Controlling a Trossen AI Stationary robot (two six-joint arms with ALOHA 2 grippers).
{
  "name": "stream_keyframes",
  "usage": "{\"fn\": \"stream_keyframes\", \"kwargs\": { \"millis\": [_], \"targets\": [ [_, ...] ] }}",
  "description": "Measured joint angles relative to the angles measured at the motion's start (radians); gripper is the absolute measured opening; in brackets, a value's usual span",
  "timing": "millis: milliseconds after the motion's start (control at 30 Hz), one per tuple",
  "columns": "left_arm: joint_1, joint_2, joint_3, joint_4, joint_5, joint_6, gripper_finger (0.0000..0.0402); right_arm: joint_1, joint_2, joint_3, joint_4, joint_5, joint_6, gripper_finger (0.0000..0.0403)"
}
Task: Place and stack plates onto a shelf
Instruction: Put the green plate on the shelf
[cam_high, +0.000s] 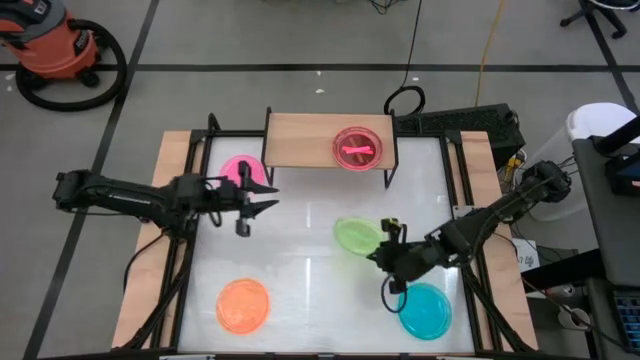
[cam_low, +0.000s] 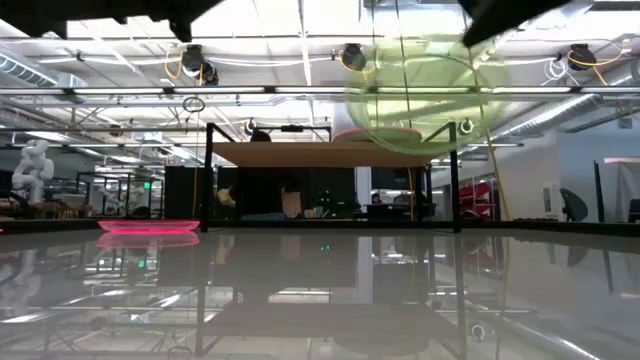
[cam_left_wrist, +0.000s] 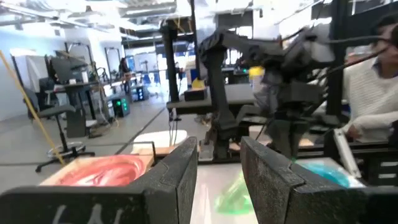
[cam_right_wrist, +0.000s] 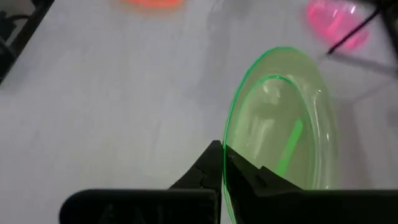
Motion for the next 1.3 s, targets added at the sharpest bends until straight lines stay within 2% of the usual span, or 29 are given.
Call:
{"fn": "stream_keyframes", "kwargs": {
  "millis": [233, 400, 533, 733, 933, 1000, 1133, 1300],
  "targets": [
    [-0.016, -0.196, -0.001, -0.234, -0.002, -0.010, 0.0129, -0.146, 0.000, 0.000, 0.210, -0.007, -0.310, 0.0000],
    [-0.021, -0.218, -0.031, -0.255, -0.002, -0.024, 0.0129, -0.291, 0.000, 0.000, 0.402, -0.012, -0.512, 0.0000],
    [-0.021, -0.218, -0.031, -0.225, -0.003, -0.014, 0.0129, -0.436, 0.000, 0.000, 0.584, -0.130, -0.634, 0.0000],
    [-0.021, -0.219, -0.031, -0.182, -0.003, 0.013, 0.0129, -0.677, 0.025, 0.001, 0.780, -0.403, -0.638, 0.0000],
    [-0.022, -0.218, -0.031, -0.148, -0.003, 0.011, 0.0129, -0.803, 0.139, 0.011, 1.009, -0.609, -0.594, 0.0000],
    [-0.022, -0.218, -0.031, -0.141, -0.003, 0.010, 0.0129, -0.828, 0.201, 0.049, 0.995, -0.638, -0.590, 0.0000],
    [-0.022, -0.217, -0.031, -0.146, -0.004, 0.006, 0.0129, -0.847, 0.328, 0.154, 0.908, -0.639, -0.601, 0.0000],
    [-0.022, -0.216, -0.031, -0.148, -0.003, -0.002, 0.0129, -0.855, 0.451, 0.240, 0.886, -0.640, -0.616, 0.0000]
  ]
}}
